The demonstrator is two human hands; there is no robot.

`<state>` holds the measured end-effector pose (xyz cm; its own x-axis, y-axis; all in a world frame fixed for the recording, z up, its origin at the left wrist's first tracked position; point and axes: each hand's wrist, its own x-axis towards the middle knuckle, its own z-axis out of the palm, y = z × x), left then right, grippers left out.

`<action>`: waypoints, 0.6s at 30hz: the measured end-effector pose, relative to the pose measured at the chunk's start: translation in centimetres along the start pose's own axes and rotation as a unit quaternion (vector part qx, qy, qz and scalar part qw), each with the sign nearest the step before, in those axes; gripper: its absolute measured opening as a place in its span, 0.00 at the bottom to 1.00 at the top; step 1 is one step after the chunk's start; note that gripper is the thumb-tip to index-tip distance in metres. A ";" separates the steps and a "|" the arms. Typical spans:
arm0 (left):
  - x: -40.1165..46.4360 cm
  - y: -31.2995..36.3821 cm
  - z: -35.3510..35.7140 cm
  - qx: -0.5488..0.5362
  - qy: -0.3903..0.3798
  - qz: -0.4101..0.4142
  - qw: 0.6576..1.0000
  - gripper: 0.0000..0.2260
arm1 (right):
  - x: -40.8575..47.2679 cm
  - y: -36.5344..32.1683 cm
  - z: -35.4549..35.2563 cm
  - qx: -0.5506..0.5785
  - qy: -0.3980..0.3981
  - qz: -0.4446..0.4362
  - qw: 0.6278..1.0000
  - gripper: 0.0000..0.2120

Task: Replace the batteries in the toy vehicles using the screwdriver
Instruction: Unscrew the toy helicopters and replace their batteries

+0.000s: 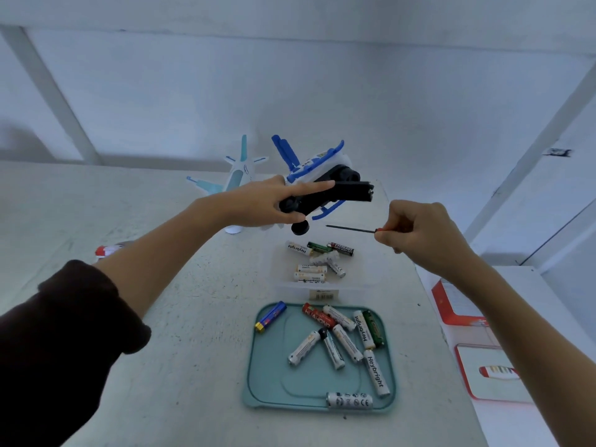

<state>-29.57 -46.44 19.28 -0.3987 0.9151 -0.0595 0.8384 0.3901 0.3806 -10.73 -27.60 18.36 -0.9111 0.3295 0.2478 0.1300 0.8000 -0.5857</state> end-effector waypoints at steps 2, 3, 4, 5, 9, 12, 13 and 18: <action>-0.7 -0.8 0.6 -0.077 0.025 -0.005 0.997 0.27 | -0.1 -0.3 0.3 0.030 -0.028 -0.009 0.999 0.09; -1.1 -1.2 0.9 -0.116 0.036 -0.006 0.993 0.27 | -0.1 -0.6 0.5 0.044 -0.046 -0.015 0.998 0.08; -1.6 -1.5 1.1 -0.157 0.046 -0.005 0.986 0.27 | -0.1 -0.9 0.7 0.057 -0.066 -0.023 0.996 0.07; -2.3 -1.7 1.2 -0.200 0.056 -0.003 0.978 0.27 | -0.1 -1.3 0.9 0.068 -0.087 -0.030 0.993 0.06; -5.1 -2.0 1.8 -0.326 0.121 -0.003 0.938 0.28 | 0.8 -3.6 2.0 0.080 -0.174 -0.097 0.977 0.05; -7.2 -1.9 2.5 -0.371 0.192 -0.028 0.908 0.28 | 1.8 -5.8 4.0 0.055 -0.244 -0.166 0.954 0.06; -7.9 -1.8 2.7 -0.377 0.214 -0.037 0.900 0.28 | 2.1 -6.6 4.9 0.040 -0.260 -0.192 0.945 0.07; -11.2 -1.9 3.6 -0.404 0.305 -0.071 0.859 0.28 | 2.2 -10.5 9.3 -0.028 -0.312 -0.297 0.902 0.10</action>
<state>-25.38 -57.05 15.92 -0.8027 0.5444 0.2433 0.3322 0.0694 0.9406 -17.77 -39.91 17.84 -0.8670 -0.4982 0.0132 -0.4505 0.7721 -0.4481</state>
